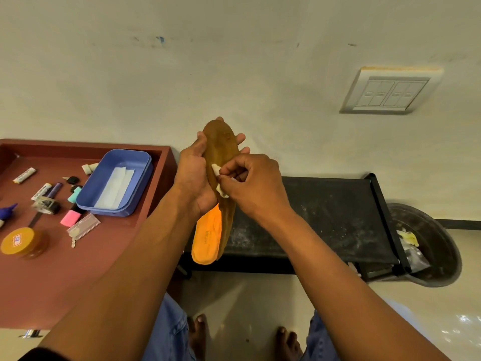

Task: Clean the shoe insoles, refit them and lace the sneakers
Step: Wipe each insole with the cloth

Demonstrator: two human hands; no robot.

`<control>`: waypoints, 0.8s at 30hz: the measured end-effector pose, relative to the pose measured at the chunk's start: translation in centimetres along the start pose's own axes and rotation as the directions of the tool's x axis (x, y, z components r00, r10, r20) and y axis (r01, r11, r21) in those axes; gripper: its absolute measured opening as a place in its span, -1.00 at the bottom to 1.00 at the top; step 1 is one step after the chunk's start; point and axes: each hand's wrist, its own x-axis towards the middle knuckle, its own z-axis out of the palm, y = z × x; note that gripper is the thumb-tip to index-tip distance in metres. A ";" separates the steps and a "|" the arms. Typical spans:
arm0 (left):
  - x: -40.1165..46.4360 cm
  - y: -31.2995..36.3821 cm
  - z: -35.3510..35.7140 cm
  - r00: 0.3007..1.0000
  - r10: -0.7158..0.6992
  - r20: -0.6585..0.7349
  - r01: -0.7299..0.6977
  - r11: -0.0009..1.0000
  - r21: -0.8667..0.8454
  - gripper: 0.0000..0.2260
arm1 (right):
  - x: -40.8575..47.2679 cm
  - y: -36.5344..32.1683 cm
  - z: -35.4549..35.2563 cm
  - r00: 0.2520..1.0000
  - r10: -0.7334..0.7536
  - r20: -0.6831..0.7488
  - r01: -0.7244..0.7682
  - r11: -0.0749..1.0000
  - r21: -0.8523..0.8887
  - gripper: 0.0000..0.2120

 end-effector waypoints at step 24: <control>-1.1 0.1 1.1 0.997 -0.078 -0.028 0.079 0.997 0.027 -0.34 | 0.7 0.3 -0.3 1.000 0.010 0.024 -0.014 0.987 0.158 -0.94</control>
